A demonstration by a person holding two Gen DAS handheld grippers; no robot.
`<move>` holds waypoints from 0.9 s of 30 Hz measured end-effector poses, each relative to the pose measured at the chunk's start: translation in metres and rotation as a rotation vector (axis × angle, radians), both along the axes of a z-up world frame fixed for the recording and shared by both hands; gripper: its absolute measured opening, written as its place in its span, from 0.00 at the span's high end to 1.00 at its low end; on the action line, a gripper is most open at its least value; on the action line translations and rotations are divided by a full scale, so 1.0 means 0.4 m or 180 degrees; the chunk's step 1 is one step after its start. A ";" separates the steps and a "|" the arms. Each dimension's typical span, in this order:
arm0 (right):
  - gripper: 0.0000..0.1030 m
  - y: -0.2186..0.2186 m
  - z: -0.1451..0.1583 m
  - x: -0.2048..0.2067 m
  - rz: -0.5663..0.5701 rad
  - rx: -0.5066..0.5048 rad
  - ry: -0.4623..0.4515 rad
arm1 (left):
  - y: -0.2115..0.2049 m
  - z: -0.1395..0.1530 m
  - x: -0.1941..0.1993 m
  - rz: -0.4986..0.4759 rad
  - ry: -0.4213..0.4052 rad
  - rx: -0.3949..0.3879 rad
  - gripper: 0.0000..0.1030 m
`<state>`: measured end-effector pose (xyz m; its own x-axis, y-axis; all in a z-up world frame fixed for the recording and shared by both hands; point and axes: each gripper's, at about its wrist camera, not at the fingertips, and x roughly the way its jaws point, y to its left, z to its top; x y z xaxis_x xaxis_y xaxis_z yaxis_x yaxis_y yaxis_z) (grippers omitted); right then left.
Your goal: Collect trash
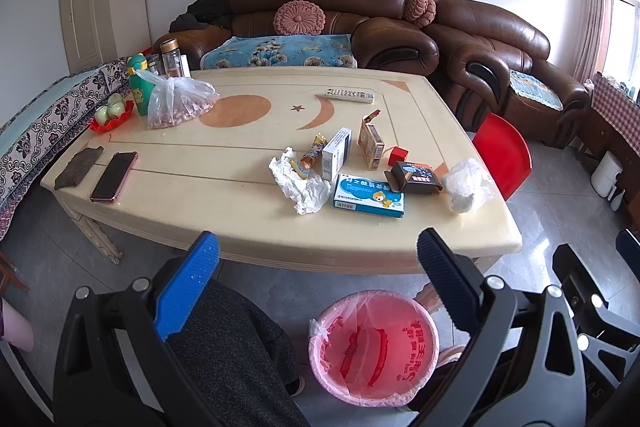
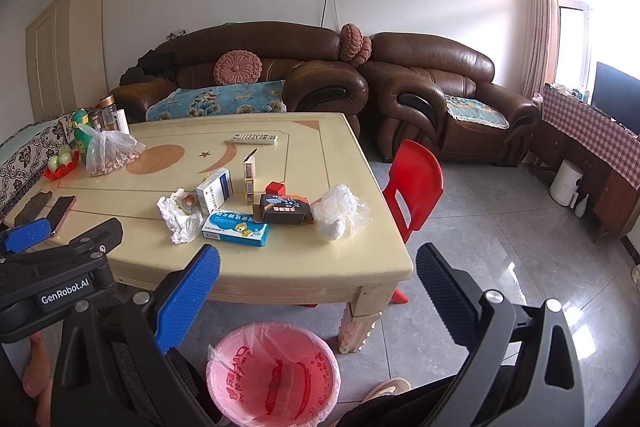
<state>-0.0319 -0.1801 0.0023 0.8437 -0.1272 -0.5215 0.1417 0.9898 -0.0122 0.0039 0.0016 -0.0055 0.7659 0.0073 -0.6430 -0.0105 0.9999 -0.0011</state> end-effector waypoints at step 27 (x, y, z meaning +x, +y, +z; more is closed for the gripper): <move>0.07 -0.004 -0.012 0.007 -0.0001 0.0020 0.0010 | -0.009 -0.007 -0.004 -0.0090 0.0029 0.0009 0.06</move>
